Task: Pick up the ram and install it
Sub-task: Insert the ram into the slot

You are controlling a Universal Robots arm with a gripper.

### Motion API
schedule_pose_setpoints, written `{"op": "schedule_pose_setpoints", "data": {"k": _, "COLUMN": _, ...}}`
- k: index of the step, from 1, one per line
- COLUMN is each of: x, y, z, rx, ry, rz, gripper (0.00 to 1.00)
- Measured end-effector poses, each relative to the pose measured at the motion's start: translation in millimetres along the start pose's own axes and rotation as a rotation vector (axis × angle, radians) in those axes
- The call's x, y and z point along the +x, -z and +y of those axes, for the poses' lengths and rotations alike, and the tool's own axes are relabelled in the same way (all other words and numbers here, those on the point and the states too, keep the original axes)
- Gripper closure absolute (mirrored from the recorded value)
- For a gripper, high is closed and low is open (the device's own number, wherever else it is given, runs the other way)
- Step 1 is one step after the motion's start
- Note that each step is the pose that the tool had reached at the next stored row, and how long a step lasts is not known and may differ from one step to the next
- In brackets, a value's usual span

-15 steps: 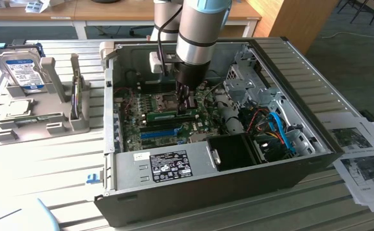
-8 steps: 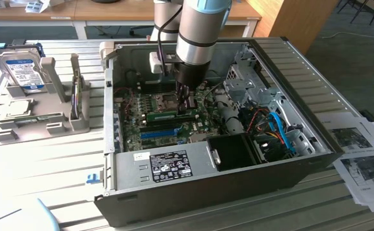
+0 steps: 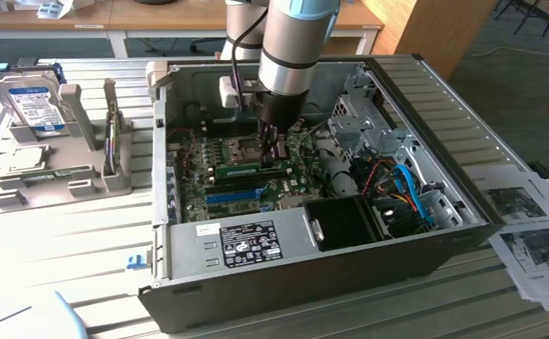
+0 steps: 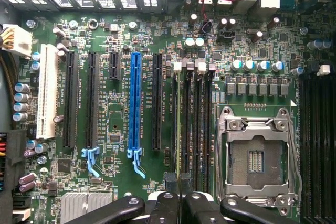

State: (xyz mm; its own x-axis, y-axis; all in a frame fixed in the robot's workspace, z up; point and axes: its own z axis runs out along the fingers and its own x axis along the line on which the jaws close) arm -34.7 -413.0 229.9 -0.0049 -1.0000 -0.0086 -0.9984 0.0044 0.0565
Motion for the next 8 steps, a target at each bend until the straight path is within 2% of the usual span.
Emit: {"op": "schedule_pose_setpoints", "data": {"k": 8, "x": -0.2, "y": -0.2, "z": 0.0, "rx": -0.0001, "ry": 0.001, "rz": 0.0002, "gripper": 0.89}}
